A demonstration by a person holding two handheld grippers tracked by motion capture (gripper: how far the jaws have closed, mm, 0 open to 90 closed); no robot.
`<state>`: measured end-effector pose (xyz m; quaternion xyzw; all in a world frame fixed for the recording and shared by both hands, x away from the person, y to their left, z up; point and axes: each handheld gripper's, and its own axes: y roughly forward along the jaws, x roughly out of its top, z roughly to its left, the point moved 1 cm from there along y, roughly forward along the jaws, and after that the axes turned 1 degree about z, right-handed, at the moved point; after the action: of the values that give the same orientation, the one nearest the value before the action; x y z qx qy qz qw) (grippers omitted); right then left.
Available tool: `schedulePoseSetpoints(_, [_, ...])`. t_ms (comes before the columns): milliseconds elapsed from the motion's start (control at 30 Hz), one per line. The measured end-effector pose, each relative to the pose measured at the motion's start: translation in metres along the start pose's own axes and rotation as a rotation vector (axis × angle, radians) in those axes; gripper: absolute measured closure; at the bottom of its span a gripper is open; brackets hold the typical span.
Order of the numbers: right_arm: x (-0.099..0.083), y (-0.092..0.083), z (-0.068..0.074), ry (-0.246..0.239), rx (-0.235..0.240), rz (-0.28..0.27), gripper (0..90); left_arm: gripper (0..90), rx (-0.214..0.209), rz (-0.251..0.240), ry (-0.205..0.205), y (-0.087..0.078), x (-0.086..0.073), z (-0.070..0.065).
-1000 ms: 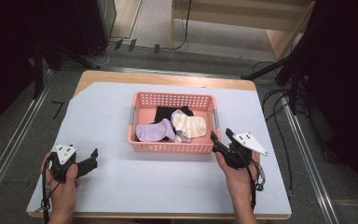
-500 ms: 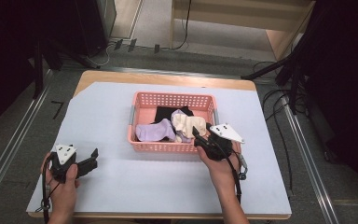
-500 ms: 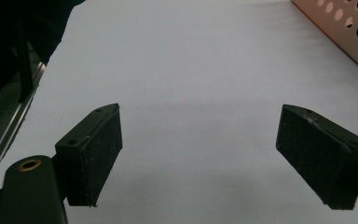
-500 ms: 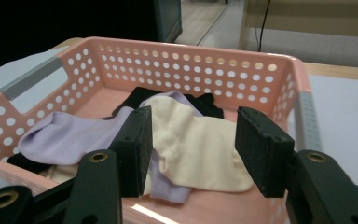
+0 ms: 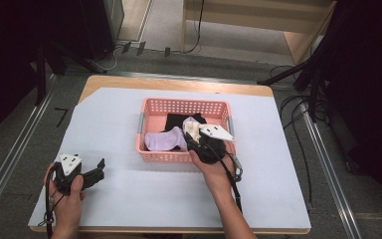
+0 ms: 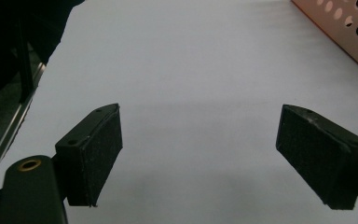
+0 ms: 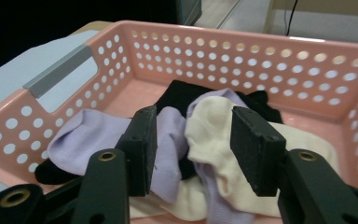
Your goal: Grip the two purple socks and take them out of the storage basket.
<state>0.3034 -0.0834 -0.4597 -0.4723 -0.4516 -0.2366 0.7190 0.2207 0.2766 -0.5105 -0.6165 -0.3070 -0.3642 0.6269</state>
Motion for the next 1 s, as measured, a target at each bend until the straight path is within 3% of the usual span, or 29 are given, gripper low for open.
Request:
schedulePoseSetpoints(133, [0.0,0.015,0.006,0.047,0.018,0.034,57.5,15.3,0.001,0.001,0.006,0.0,0.0,0.0])
schedulePoseSetpoints(333, [0.002,0.03,0.009,0.073,0.014,0.098,61.1,15.3,0.005,0.004,0.013,0.0,0.0,0.0])
schedulePoseSetpoints(467, [0.003,0.035,0.011,0.08,0.018,0.12,61.2,15.3,0.004,0.003,0.014,0.0,0.0,-0.001])
schedulePoseSetpoints(733, [0.009,0.047,0.013,0.178,0.045,0.237,55.8,15.3,0.003,0.005,0.02,0.0,0.0,-0.001])
schedulePoseSetpoints(800, [0.012,0.051,0.013,0.225,0.042,0.302,56.1,15.3,0.004,0.005,0.022,0.0,0.0,-0.001])
schedulePoseSetpoints(867, [0.013,0.054,0.013,0.238,0.03,0.322,56.0,15.3,0.003,0.006,0.023,0.0,0.0,-0.001])
schedulePoseSetpoints(1000, [0.014,0.061,0.013,0.23,-0.008,0.367,57.5,15.3,0.007,0.009,0.029,0.0,0.0,-0.002])
